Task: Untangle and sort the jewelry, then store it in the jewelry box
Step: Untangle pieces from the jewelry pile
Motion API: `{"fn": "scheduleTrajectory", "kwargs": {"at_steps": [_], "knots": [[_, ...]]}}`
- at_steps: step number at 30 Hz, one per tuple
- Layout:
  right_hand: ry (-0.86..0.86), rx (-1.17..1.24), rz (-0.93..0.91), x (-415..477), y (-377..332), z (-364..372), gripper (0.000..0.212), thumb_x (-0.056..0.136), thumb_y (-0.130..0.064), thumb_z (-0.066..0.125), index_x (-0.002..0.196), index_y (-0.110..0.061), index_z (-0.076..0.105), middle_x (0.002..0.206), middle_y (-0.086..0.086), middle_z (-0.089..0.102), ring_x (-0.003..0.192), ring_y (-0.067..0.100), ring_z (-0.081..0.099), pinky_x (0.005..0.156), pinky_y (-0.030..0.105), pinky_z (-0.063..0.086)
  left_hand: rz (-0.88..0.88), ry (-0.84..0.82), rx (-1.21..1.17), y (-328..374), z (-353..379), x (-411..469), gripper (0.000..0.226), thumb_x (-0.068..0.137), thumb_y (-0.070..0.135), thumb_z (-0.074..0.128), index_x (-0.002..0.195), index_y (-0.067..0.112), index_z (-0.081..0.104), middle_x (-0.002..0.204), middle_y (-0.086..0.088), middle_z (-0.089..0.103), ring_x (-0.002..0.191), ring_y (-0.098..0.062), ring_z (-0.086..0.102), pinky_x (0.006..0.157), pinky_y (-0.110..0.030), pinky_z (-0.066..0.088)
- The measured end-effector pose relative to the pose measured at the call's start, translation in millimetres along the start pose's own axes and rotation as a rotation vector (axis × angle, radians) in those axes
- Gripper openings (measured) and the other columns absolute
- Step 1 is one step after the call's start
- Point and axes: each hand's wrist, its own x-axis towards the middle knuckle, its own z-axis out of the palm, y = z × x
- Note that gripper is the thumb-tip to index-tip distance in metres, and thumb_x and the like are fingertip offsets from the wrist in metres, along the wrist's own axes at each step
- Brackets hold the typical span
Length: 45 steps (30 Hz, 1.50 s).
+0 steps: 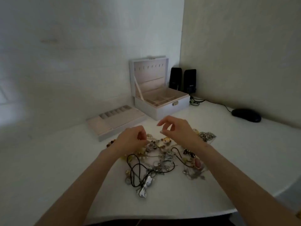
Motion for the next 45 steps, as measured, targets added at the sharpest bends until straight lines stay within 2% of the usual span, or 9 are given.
{"fn": "scheduleTrajectory", "kwargs": {"at_steps": [9,14,19,26,31,33,35,39,45], "knots": [[-0.410,-0.335,-0.046,18,2,15,0.016,0.080,-0.023,0.072,0.095,-0.030,0.069,0.082,-0.018,0.053,0.070,-0.001,0.047,0.074,0.025,0.046,0.023,-0.156,0.239,-19,-8,12,0.017,0.079,0.045,0.070,0.085,0.031,0.063,0.098,0.012,0.053,0.087,-0.006,0.057,0.082,-0.030,0.049],[-0.383,-0.431,-0.081,23,7,22,0.022,0.085,-0.021,0.064,0.104,-0.030,0.067,0.091,-0.009,0.055,0.076,0.004,0.047,0.076,0.026,0.045,0.045,-0.148,0.231,-27,-6,14,0.008,0.088,0.032,0.063,0.096,0.031,0.064,0.106,0.010,0.052,0.095,-0.005,0.054,0.084,-0.031,0.048],[-0.332,-0.483,-0.092,24,16,22,0.021,0.088,-0.023,0.060,0.106,-0.032,0.064,0.094,-0.005,0.055,0.087,0.011,0.045,0.073,0.024,0.039,0.045,-0.152,0.229,-33,-2,16,0.035,0.088,0.007,0.050,0.110,0.032,0.061,0.113,0.007,0.046,0.106,-0.008,0.047,0.081,-0.025,0.043],[-0.118,-0.638,-0.023,23,37,15,0.018,0.092,-0.022,0.055,0.105,-0.031,0.063,0.087,-0.009,0.046,0.086,0.010,0.043,0.067,0.023,0.030,0.076,0.024,0.328,-43,12,16,0.040,0.096,0.007,0.041,0.131,0.023,0.053,0.115,-0.001,0.048,0.108,-0.017,0.044,0.080,-0.023,0.034],[-0.052,-0.458,-0.056,17,35,10,0.014,0.088,-0.022,0.063,0.101,-0.028,0.066,0.091,-0.006,0.055,0.091,0.012,0.047,0.074,0.023,0.036,0.036,0.117,0.201,-41,4,13,0.022,0.092,0.031,0.056,0.113,0.024,0.060,0.111,0.003,0.049,0.103,-0.012,0.047,0.083,-0.024,0.038],[-0.111,-0.266,-0.103,15,24,8,0.014,0.084,-0.019,0.069,0.093,-0.029,0.068,0.085,-0.009,0.056,0.084,0.010,0.050,0.076,0.026,0.042,0.021,0.128,0.120,-39,-12,9,0.008,0.086,0.028,0.066,0.090,0.026,0.059,0.099,0.005,0.050,0.094,-0.012,0.048,0.079,-0.025,0.040],[-0.255,-0.140,-0.120,12,13,8,0.013,0.080,-0.019,0.072,0.087,-0.030,0.070,0.083,-0.007,0.060,0.081,0.010,0.055,0.076,0.030,0.048,-0.014,0.090,0.094,-38,-27,3,0.018,0.082,0.023,0.071,0.075,0.027,0.055,0.089,0.006,0.053,0.083,-0.012,0.052,0.073,-0.026,0.043],[-0.447,-0.169,-0.154,6,5,15,0.011,0.076,-0.029,0.077,0.085,-0.034,0.071,0.089,-0.004,0.060,0.086,0.010,0.054,0.081,0.035,0.048,-0.043,-0.173,0.144,-38,-31,-4,0.008,0.082,0.025,0.072,0.083,0.026,0.064,0.096,0.004,0.057,0.087,-0.010,0.056,0.080,-0.025,0.046],[-0.402,-0.426,-0.184,7,8,19,0.021,0.081,-0.042,0.069,0.101,-0.036,0.068,0.108,-0.007,0.054,0.103,0.011,0.043,0.092,0.033,0.035,0.020,-0.268,0.081,-32,-22,-2,0.015,0.077,0.035,0.074,0.087,0.034,0.063,0.107,0.014,0.047,0.101,-0.006,0.051,0.093,-0.024,0.043]]}}
